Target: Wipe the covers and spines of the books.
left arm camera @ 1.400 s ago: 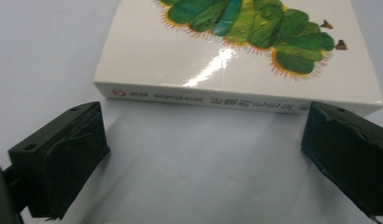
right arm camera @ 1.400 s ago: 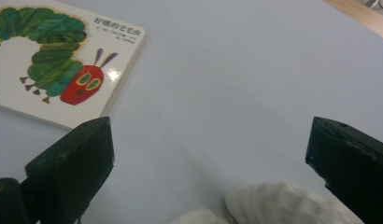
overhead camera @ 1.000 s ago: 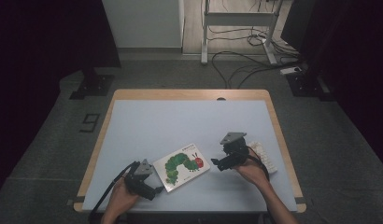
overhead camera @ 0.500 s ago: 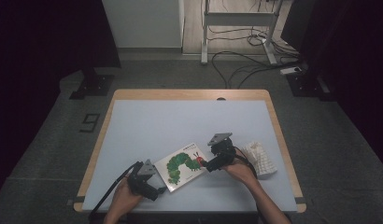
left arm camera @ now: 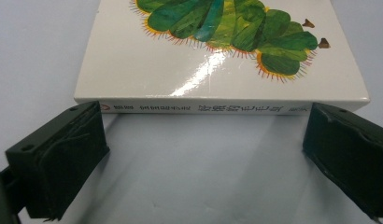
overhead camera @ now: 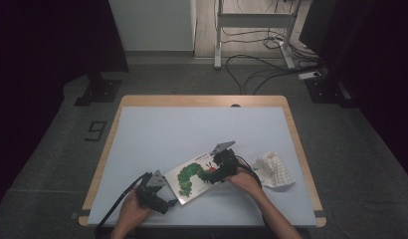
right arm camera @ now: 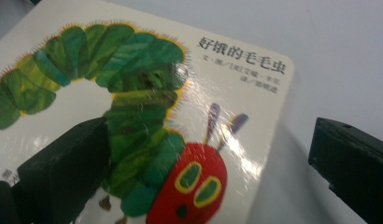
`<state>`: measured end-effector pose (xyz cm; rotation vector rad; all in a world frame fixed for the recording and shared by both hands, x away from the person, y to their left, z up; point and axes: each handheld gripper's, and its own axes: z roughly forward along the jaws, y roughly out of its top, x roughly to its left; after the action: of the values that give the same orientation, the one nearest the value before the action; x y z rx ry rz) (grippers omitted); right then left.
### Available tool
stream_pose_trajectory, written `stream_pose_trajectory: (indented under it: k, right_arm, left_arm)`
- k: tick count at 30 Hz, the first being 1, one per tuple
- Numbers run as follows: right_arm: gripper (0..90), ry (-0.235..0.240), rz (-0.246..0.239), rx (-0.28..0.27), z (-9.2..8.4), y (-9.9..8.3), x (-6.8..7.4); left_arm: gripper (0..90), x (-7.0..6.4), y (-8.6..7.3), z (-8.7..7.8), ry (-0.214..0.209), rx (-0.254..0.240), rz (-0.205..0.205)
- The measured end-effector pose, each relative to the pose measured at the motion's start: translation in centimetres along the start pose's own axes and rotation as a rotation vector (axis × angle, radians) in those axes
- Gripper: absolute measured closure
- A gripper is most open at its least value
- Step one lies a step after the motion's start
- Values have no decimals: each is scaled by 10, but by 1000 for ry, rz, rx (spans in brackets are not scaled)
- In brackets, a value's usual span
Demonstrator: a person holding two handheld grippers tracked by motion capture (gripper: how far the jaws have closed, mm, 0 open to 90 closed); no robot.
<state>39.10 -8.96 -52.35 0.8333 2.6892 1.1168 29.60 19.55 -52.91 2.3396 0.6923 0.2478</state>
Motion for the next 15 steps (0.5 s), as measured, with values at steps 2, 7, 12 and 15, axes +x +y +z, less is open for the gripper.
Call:
stream_pose_trajectory:
  k: [2, 7, 12, 15]
  right_arm:
    - [0, 13, 16, -2, 4, 2, -1]
    - [0, 41, 37, -10, 8, 4, -2]
    - [35, 57, 49, -11, 7, 5, -1]
    - [38, 65, 60, -23, 5, 6, -2]
  left_arm:
    - [0, 0, 0, 0, 0, 0, 0]
    - [0, 0, 0, 0, -1, 0, 0]
    - [0, 0, 0, 0, -2, 0, 0]
    - [0, 0, 0, 0, -2, 0, 0]
